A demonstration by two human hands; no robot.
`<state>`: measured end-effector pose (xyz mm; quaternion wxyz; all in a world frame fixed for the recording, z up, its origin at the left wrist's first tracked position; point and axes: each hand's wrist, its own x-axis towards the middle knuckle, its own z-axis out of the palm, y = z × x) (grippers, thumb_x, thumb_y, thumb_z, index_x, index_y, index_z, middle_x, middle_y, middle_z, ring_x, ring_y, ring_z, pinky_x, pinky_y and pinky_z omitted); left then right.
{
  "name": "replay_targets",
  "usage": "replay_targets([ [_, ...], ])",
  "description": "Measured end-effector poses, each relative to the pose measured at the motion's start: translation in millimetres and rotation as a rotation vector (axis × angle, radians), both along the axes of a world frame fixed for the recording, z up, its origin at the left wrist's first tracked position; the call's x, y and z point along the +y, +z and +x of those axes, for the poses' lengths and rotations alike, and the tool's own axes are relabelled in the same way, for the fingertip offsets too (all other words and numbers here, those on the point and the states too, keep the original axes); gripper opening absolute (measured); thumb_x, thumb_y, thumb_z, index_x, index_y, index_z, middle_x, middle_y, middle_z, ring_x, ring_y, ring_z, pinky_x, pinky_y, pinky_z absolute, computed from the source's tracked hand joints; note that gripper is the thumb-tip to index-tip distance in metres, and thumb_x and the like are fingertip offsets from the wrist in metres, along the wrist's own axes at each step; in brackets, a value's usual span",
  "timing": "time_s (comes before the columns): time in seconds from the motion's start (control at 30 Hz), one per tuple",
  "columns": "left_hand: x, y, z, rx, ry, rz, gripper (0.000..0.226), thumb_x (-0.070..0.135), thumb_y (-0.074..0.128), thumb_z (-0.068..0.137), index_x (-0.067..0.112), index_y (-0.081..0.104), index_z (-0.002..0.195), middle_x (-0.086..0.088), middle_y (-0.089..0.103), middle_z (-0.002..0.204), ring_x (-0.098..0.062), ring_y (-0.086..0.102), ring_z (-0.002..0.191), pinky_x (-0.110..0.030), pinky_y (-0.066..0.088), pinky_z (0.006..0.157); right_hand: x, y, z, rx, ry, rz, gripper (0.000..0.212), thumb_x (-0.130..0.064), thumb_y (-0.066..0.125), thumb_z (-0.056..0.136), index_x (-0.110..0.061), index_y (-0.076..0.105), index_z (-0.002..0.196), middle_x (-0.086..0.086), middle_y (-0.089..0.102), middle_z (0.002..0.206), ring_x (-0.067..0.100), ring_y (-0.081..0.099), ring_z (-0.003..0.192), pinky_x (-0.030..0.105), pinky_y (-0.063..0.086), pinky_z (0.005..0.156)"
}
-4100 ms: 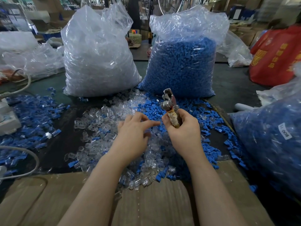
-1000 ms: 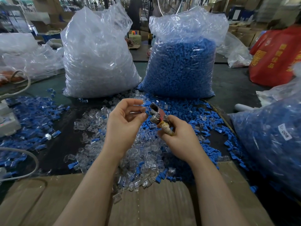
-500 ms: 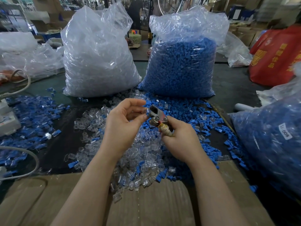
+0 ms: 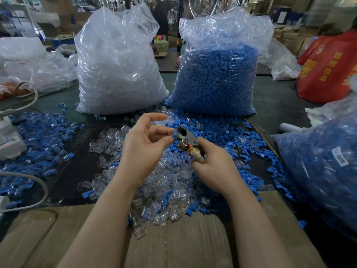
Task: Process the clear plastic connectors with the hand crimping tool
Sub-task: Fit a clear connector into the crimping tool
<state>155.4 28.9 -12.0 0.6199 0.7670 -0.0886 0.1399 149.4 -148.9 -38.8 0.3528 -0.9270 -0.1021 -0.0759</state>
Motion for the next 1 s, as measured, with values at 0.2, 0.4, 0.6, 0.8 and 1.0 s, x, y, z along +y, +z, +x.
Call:
replay_targets([
  [0.2, -1.3, 0.3, -1.1, 0.014, 0.032, 0.038, 0.046, 0.003, 0.074, 0.084, 0.040, 0.057, 0.105, 0.014, 0.076, 0.086, -0.011, 0.073, 0.076, -0.028, 0.060, 0.068, 0.8, -0.3, 0.3, -0.013, 0.002, -0.034, 0.014, -0.019, 0.057, 0.076, -0.025, 0.044, 0.079, -0.003, 0.054, 0.070, 0.019, 0.049, 0.065, 0.037, 0.037, 0.057],
  [0.4, -3.3, -0.3, -1.4, -0.008, 0.021, 0.053, 0.048, 0.001, 0.072, 0.085, 0.042, 0.057, 0.105, 0.014, 0.075, 0.084, -0.009, 0.071, 0.069, -0.032, 0.058, 0.070, 2.0, 2.0, -0.7, -0.015, -0.010, -0.067, 0.015, -0.019, 0.057, 0.077, -0.026, 0.044, 0.078, -0.003, 0.055, 0.068, 0.018, 0.050, 0.065, 0.038, 0.040, 0.056],
  [0.6, -2.8, -2.1, -1.2, -0.013, 0.006, 0.051, 0.050, 0.000, 0.070, 0.087, 0.042, 0.055, 0.109, 0.012, 0.075, 0.086, -0.007, 0.070, 0.070, -0.031, 0.059, 0.069, 3.1, 1.6, -0.8, -0.019, -0.030, -0.075, 0.025, -0.016, 0.058, 0.075, -0.033, 0.041, 0.069, -0.004, 0.054, 0.064, 0.020, 0.051, 0.063, 0.036, 0.038, 0.053],
  [0.8, -1.1, -1.4, -1.9, 0.004, -0.008, 0.053, 0.049, -0.001, 0.069, 0.087, 0.040, 0.055, 0.110, 0.012, 0.075, 0.085, -0.006, 0.068, 0.065, -0.027, 0.057, 0.062, 3.3, 1.0, -0.3, -0.030, -0.027, -0.076, 0.028, -0.014, 0.057, 0.073, -0.035, 0.040, 0.066, -0.006, 0.051, 0.059, 0.014, 0.047, 0.058, 0.030, 0.030, 0.049],
  [1.0, -1.4, -0.9, -2.7, 0.029, -0.022, 0.048, 0.048, -0.002, 0.068, 0.087, 0.036, 0.056, 0.112, 0.009, 0.075, 0.085, -0.017, 0.072, 0.074, -0.041, 0.058, 0.072, 1.3, -0.1, -0.2, -0.033, -0.011, -0.093, 0.027, -0.016, 0.056, 0.076, -0.035, 0.039, 0.066, -0.005, 0.052, 0.060, 0.015, 0.048, 0.058, 0.031, 0.031, 0.048],
])
